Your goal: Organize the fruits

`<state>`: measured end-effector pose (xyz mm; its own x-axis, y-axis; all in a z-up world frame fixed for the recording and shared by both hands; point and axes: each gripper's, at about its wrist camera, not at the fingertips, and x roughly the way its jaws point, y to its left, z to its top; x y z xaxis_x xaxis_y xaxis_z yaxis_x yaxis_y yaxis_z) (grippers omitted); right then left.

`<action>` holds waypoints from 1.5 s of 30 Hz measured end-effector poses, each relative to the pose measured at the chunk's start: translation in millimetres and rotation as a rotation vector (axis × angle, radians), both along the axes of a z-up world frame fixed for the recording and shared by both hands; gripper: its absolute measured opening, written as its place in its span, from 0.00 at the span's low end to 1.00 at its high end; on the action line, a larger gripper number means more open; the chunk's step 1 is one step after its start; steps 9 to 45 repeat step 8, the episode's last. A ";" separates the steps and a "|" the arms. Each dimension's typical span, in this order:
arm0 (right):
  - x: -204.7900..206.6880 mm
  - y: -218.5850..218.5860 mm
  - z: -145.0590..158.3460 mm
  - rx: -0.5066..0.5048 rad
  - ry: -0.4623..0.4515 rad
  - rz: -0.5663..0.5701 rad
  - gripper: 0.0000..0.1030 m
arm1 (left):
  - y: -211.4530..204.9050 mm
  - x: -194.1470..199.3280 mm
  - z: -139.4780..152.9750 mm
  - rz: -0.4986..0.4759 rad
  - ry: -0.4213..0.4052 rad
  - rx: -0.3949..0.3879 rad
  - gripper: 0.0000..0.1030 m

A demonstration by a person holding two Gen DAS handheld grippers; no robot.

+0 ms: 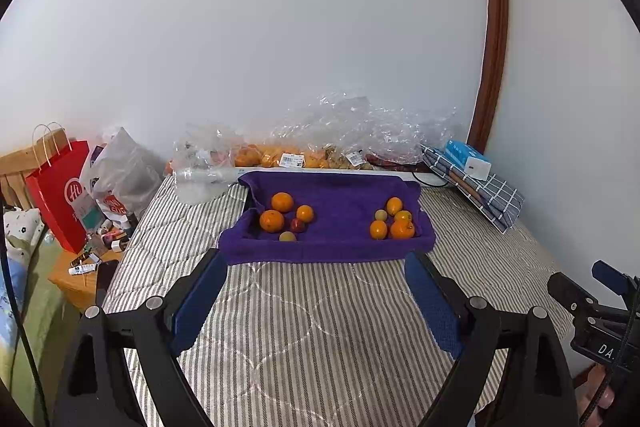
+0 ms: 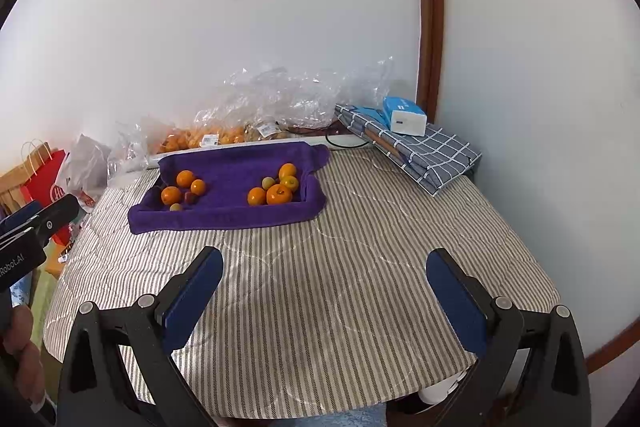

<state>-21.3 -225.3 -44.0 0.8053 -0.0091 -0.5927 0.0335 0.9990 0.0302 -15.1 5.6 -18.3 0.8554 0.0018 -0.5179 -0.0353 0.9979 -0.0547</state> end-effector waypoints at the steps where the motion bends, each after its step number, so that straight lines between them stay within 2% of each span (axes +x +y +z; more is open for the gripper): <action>1: -0.2 -0.2 0.2 0.000 -0.001 0.001 0.98 | -0.5 -0.5 0.2 -0.001 0.000 -0.002 0.87; 8: 0.2 1.9 1.1 0.000 -0.003 0.007 0.98 | -0.9 -1.2 1.4 0.000 -0.006 -0.009 0.90; 45: 0.2 1.9 1.1 0.000 -0.003 0.007 0.98 | -0.9 -1.2 1.4 0.000 -0.006 -0.009 0.90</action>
